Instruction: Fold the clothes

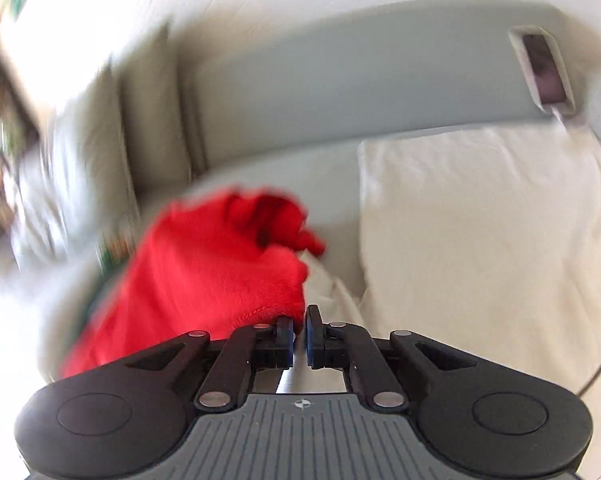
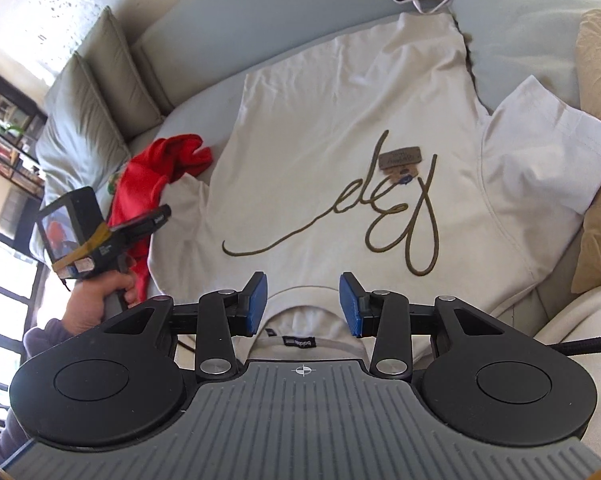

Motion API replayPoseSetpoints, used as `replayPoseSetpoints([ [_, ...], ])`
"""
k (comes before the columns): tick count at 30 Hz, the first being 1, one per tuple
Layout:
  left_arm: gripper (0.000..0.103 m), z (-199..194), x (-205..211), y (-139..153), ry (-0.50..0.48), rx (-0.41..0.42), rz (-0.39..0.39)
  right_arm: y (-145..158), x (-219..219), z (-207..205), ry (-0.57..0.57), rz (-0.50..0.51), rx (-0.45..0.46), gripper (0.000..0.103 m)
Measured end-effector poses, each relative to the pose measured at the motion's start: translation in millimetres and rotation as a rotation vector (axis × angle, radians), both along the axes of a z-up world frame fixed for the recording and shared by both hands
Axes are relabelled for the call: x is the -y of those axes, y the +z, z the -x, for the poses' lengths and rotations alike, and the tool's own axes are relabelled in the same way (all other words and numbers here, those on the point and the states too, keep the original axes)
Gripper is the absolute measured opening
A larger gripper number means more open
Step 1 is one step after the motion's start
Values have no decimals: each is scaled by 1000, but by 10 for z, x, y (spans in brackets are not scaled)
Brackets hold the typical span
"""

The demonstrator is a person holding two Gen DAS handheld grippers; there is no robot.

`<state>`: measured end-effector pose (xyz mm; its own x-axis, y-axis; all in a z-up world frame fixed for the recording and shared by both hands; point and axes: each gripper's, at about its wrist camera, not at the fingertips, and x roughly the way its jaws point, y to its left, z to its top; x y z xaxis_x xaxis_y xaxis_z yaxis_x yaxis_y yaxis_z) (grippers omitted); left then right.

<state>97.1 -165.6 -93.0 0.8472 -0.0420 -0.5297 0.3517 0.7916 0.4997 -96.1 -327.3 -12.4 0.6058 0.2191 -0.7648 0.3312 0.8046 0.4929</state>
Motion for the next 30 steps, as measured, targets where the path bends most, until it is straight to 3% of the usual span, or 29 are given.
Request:
replayPoseSetpoints([
  [2,5,304,302,-66,-139,96,-155,-7,3,-2,1,-4,-1,42],
  [4,23,592,498,-179,-293,78,-244,-1,9,0,6,-12,4,42],
  [6,48,803,580,-266,-405,26,-286,8,19,11,9,-16,9,42],
  [8,60,924,577,-259,-436,3,-273,1,47,33,2,-26,8,42],
  [10,63,858,460,-111,-404,-44,-161,-21,86,64,-10,-47,3,43],
  [13,71,552,82,210,-278,-184,165,-73,147,108,-28,-60,-8,43],
  [16,67,168,-380,299,-107,-309,463,-121,200,137,-42,-78,-16,44],
  [17,57,28,-519,275,-54,-338,532,-134,213,138,-44,-87,-16,44],
  [20,43,-395,-838,117,95,-413,637,-164,231,135,-45,-108,-19,44],
  [24,43,-702,-1013,42,66,-504,820,-145,183,127,-19,-93,-21,44],
  [26,46,-817,-932,4,90,-487,735,-139,181,124,-21,-90,-26,44],
  [29,30,-1063,-966,-214,291,-462,430,-130,177,119,-24,-86,-35,44],
  [30,23,-1127,-1078,-250,345,-452,395,-127,176,118,-25,-84,-38,44],
])
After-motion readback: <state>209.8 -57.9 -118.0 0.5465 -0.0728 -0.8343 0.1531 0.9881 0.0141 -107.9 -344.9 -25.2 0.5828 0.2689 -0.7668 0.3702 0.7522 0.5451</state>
